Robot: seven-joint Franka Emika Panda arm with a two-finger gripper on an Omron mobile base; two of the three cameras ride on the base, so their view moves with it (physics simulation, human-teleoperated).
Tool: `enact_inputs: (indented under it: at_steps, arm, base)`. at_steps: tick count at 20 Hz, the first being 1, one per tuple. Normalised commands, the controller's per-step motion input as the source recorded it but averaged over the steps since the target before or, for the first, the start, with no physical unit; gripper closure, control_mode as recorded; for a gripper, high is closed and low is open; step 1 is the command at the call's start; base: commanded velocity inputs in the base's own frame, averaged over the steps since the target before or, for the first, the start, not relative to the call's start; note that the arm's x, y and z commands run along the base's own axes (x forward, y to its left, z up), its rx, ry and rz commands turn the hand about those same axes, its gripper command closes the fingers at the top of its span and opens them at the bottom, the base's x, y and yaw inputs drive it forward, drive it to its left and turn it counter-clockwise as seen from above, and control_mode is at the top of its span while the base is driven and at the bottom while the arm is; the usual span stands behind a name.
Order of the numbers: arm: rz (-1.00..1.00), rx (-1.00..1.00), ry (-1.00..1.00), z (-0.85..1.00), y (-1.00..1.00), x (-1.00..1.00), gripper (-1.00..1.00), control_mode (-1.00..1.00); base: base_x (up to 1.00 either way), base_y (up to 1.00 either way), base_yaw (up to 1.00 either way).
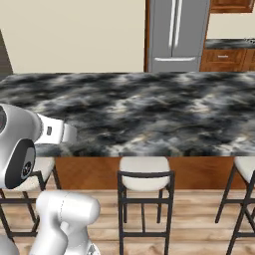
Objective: Pick up the metallic utensils from the counter and place them in the open drawer. Make sure not to pick up any wooden utensils.
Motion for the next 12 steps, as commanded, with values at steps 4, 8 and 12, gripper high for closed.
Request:
enact_inputs:
  at_steps: [4, 8, 12]
  arm:
    - [0.00, 0.00, 0.00, 0.00, 0.00, 0.00, -1.00, 1.00]
    - [0.00, 0.00, 0.00, 0.00, 0.00, 0.00, -1.00, 1.00]
    - [0.00, 0.00, 0.00, 0.00, 0.00, 0.00, -1.00, 1.00]
  base:
    - [0.00, 1.00, 0.00]
    - [0.00, 1.00, 0.00]
    - [0.04, 1.00, 0.00]
